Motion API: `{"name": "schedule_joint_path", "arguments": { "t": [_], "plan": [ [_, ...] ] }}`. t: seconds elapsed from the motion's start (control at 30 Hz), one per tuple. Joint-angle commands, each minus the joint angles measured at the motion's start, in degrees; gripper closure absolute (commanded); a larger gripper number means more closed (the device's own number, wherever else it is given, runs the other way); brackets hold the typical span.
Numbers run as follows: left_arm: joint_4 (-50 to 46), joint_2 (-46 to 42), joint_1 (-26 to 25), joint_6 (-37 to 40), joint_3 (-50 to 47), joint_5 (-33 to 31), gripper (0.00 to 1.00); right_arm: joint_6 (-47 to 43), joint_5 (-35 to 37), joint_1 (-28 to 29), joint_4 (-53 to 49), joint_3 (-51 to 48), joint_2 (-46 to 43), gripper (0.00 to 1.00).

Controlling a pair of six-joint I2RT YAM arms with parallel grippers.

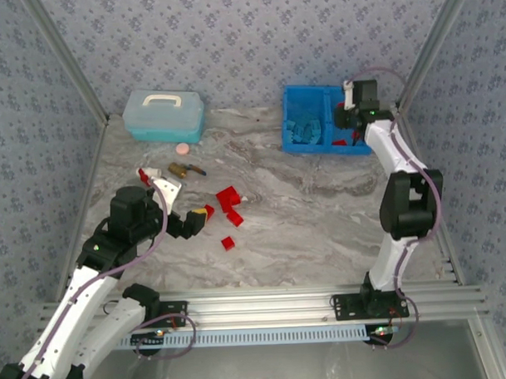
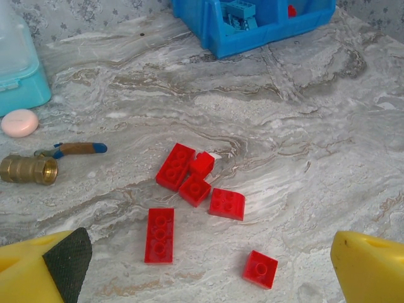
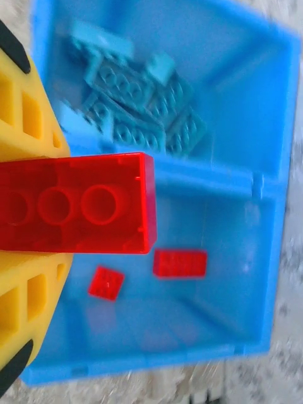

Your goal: Sort the legos into containers by color

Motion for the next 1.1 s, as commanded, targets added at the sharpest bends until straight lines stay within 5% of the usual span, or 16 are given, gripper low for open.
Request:
{"name": "schedule_joint_path", "arguments": {
  "t": [0.0, 0.3, 0.47, 0.6, 0.87, 1.07],
  "plan": [
    [-0.2, -0.4, 0.5, 0.2, 0.7, 0.3, 0.01, 8.5, 3.2, -1.8, -9.8, 7.6, 6.5, 0.64],
    [-0.1, -0.2, 0.5, 0.3, 0.7, -0.1, 0.01, 10.2, 3.2, -2.8, -15.9, 18.0, 17.2, 0.54],
    [-0.1, 0.0, 0.5, 0.3, 0.8, -0.1, 0.01, 10.6, 3.9, -2.3, -16.7, 19.4, 16.1, 0.44],
    [0.1, 0.1, 0.5, 0.3, 0.8, 0.1, 0.01, 10.7, 4.2, -1.8, -16.9, 18.6, 12.9, 0.45],
    [-0.4, -0.6, 0.5, 0.3, 0.8, -0.3, 0.01, 10.6, 2.8, 5.3, -10.0, 0.1, -3.8, 0.45],
    [-0.5, -0.8, 0.5, 0.1, 0.8, -1.6, 0.01, 10.3, -0.8, 19.0, -6.7, -15.4, -16.5, 0.45]
  ]
}}
